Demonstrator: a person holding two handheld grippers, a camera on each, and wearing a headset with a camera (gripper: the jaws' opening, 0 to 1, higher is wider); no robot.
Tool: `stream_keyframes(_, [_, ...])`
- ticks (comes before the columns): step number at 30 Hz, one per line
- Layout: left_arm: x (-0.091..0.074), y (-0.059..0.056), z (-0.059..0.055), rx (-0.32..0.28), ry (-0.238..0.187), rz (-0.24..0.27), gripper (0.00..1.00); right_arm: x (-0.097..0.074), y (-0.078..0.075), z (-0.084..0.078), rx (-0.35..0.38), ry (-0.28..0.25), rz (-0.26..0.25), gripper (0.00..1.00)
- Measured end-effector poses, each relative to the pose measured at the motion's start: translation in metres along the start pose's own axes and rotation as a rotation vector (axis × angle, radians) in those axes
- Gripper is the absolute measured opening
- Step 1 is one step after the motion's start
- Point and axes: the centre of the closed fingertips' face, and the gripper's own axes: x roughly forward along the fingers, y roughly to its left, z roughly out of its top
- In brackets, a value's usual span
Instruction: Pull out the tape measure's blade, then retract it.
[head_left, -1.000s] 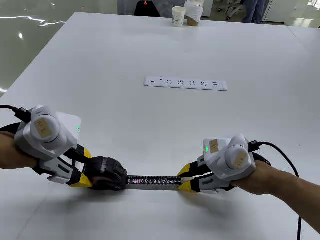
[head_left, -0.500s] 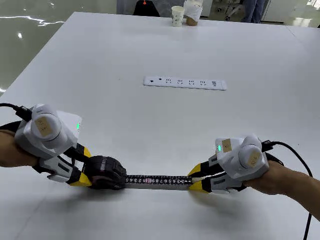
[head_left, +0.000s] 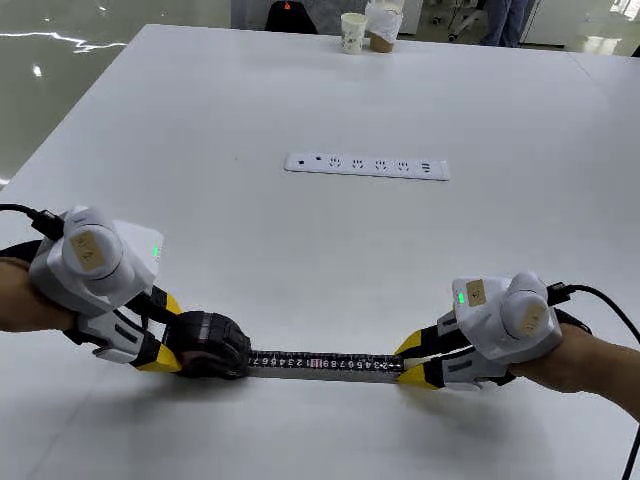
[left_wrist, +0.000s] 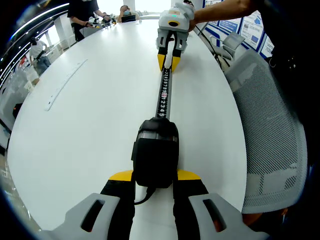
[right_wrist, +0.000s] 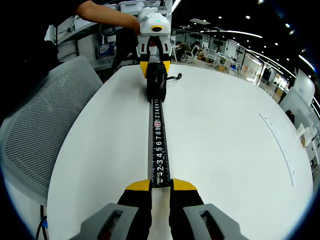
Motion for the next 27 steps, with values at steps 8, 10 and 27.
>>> stream_keyframes(8, [0.000, 0.000, 0.000, -0.002, 0.003, -0.003, 0.22, -0.010, 0.000, -0.012, 0.014, 0.016, -0.007, 0.09])
stream_keyframes(10, [0.000, 0.000, 0.000, -0.001, 0.005, -0.004, 0.22, -0.013, 0.000, -0.015, 0.017, 0.020, -0.009, 0.09])
stream_keyframes(27, [0.000, 0.000, 0.000, 0.000, 0.013, -0.012, 0.22, -0.033, 0.001, -0.038, 0.045, 0.051, -0.023, 0.09])
